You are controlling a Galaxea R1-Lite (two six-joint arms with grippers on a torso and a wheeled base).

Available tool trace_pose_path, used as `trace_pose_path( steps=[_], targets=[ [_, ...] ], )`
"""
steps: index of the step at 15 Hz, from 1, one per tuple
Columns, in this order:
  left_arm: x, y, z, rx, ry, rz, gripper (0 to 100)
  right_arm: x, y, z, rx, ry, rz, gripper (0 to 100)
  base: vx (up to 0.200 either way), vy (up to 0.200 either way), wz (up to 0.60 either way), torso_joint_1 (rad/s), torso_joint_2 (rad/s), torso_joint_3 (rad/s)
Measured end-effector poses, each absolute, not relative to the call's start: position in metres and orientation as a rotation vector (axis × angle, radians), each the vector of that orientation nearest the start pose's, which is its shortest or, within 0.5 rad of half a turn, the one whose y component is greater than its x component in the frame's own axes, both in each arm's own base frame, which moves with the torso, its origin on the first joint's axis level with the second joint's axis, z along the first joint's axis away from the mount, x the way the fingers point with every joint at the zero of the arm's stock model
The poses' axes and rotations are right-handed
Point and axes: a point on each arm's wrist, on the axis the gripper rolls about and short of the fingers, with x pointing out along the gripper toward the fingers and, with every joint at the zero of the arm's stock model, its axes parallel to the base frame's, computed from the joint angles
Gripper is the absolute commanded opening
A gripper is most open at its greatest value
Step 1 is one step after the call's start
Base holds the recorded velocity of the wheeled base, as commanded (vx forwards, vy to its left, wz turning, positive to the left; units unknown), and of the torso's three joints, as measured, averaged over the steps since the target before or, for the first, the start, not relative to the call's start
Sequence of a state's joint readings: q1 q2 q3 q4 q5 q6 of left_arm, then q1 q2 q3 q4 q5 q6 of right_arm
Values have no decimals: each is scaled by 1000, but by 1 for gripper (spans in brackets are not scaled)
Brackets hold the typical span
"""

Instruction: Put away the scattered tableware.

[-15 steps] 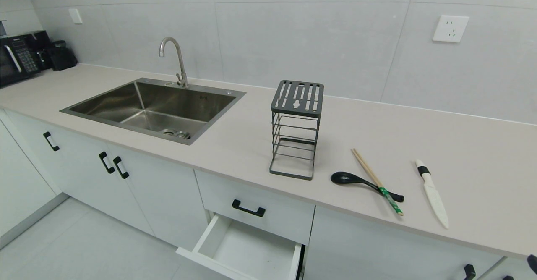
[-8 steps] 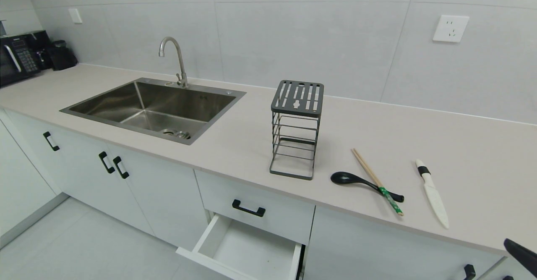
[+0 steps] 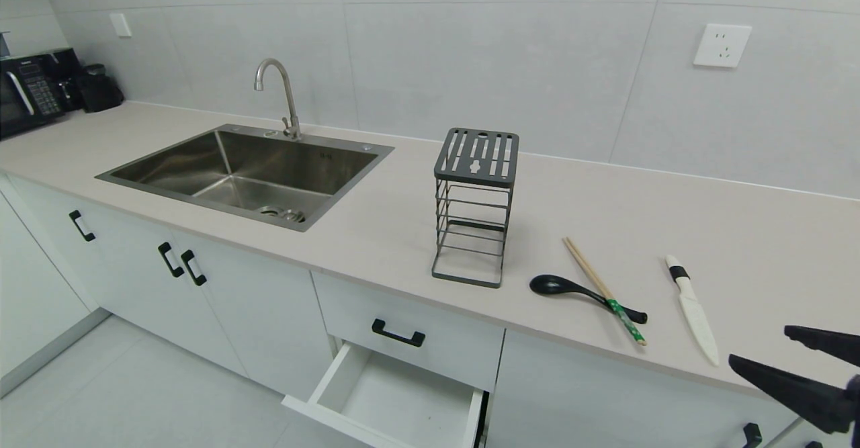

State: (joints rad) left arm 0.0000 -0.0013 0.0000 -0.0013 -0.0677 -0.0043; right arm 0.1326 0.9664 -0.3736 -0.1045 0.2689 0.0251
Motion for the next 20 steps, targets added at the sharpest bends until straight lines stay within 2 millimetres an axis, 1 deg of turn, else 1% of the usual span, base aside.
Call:
trace_pose_path(
  steps=[3, 5, 9, 11, 15, 20],
  targets=[
    [-23, -2, 76, -4, -3, -68, 100, 130, 29, 160, 158, 617, 389, 100, 0, 0, 0, 0, 0, 0],
    [-23, -2, 76, -4, -3, -67, 100, 146, 35, 155, 178, 679, 390, 100, 0, 0, 0, 0, 0, 0],
    [-23, -2, 76, -4, -2, -68, 100, 180, 45, 141, 161, 778, 353, 100, 0, 0, 0, 0, 0, 0],
    [-23, -2, 76, -4, -2, -67, 100, 196, 53, 133, 129, 818, 322, 100, 0, 0, 0, 0, 0, 0],
    [-23, -2, 76, -4, -2, -68, 100, 215, 69, 118, 79, 884, 319, 100, 0, 0, 0, 0, 0, 0],
    [-23, -2, 76, -4, -2, -68, 100, 229, 80, 109, 35, 916, 291, 100, 0, 0, 0, 0, 0, 0]
  ],
)
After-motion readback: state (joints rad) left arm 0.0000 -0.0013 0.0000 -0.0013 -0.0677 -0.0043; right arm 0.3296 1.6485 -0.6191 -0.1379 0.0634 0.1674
